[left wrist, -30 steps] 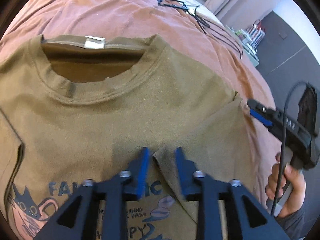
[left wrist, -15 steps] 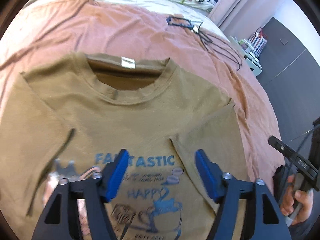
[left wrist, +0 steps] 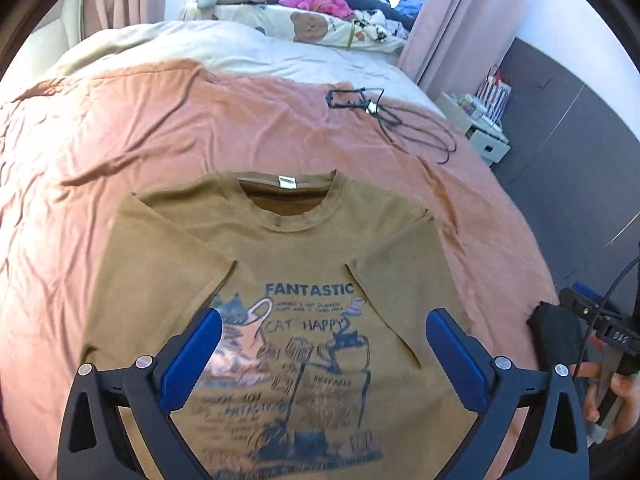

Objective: Fold small clothes
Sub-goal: 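Open the left tool and lift both tools above the shirt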

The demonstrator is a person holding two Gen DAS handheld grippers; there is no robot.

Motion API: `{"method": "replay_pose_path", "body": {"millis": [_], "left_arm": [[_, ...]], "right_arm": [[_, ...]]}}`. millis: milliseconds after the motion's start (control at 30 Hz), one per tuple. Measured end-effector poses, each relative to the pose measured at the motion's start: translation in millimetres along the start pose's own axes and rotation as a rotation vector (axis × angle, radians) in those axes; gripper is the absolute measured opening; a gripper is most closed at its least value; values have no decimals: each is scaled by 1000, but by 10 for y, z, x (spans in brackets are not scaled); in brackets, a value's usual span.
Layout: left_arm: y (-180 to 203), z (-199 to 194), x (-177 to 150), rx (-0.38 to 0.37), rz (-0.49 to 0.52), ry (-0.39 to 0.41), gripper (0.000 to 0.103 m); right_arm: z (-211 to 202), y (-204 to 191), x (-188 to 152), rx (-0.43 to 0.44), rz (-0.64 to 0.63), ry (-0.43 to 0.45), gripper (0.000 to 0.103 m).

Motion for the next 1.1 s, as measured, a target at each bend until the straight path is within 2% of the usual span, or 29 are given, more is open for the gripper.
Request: {"method": "replay_pose_path", "body": {"millis": [233,300,633,867,1100], "left_arm": [[-150,-684,-15,-21,1,48,103],[-185,-827,-33,-38,-3,57,103],[-524,-1578,-116,-27,-14,126,103],[-818,-2010,-301,-9,-38,165,103],[-1137,-2390,-591,-7,-83,196,102]], "right_arm": [[-468,-142,-141,0,37,0,103],[-622,-149,-179,-8,54,13,103],[-1261,-228,-366,-50,89,105,103],[-1624,-213,-601,-15,122,163,103],[-1877,-83,-906,28,160,169,103]]}}
Point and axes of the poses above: each gripper's, at about its wrist camera, not at the fingertips, and z roughly the way its jaws point, y to its right, x to its top, the point moved 10 cm from there along z, roughly the way its jaws point, and after that the axes turned 10 degrees about y, right-handed, at the moved point
